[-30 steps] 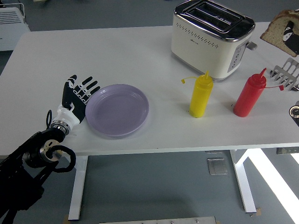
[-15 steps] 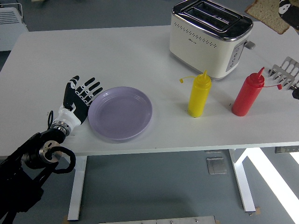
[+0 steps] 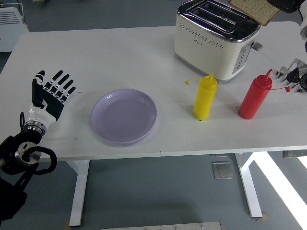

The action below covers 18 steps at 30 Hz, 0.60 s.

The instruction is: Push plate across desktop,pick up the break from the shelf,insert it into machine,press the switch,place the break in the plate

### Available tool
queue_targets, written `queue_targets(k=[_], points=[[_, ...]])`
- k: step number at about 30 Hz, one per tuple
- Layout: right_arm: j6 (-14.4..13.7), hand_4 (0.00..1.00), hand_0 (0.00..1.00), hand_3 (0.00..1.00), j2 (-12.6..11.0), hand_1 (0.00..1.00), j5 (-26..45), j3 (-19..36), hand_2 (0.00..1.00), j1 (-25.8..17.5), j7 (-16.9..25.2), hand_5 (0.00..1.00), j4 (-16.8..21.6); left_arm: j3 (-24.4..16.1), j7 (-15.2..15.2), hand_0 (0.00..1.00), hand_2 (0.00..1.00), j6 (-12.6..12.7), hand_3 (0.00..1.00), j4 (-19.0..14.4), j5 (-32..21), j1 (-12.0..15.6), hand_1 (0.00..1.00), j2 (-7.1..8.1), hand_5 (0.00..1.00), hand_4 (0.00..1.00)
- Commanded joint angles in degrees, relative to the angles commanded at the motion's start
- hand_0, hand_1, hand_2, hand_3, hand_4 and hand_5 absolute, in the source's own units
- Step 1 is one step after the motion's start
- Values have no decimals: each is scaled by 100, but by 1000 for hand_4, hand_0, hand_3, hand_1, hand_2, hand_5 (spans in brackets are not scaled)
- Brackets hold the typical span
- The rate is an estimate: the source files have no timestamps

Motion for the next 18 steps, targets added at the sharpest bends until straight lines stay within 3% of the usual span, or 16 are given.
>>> queue_targets(k=[11,18], points=[[95,168,546,423,328,556,509,-892,525,1238,-270,2,-1089,-1181,126,826,698,10,686,-654,-394,618,743,172,946,592],[165,174,547,423,653,555,749,-1435,525,1998,-464,2,-1782,-1430,180,827,697,5,683,-718,-566,743,742,224,941,591]])
